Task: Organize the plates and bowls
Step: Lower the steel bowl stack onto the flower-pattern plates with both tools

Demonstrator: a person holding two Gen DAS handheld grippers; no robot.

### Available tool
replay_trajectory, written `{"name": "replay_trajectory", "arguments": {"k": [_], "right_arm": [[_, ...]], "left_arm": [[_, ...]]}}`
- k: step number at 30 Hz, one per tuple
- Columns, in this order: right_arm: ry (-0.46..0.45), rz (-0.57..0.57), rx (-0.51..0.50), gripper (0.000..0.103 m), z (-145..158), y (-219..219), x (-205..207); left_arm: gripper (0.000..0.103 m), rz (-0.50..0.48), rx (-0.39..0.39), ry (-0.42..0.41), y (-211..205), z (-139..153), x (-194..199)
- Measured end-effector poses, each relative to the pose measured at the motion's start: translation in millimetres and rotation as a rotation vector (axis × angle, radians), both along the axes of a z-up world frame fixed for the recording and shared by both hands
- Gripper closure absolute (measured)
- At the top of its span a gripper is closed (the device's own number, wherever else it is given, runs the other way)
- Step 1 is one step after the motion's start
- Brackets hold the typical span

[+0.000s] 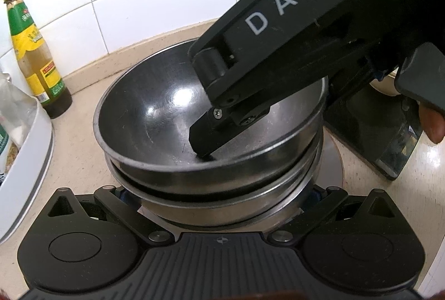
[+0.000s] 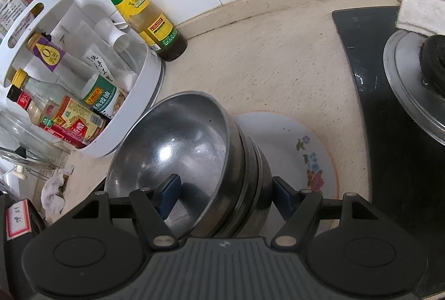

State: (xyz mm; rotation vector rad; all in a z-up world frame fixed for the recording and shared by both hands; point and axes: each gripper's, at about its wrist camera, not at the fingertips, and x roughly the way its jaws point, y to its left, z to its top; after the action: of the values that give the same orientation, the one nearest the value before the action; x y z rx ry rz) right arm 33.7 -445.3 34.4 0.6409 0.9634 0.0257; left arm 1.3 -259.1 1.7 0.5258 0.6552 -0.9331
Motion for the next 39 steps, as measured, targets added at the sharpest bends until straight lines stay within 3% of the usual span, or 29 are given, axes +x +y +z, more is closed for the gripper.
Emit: {"name": "replay_trajectory", "arguments": {"k": [31, 39], "right_arm": [[-0.011, 0.040, -0.091, 0.035, 7, 12, -16], [-0.006, 0.063, -0.154, 0.035, 12, 21, -14]], "left_arm": [[0.000, -0.015, 0.005, -0.026, 3, -1, 2], [0.000, -0.002, 0.008, -0.029, 6, -1, 8]]}}
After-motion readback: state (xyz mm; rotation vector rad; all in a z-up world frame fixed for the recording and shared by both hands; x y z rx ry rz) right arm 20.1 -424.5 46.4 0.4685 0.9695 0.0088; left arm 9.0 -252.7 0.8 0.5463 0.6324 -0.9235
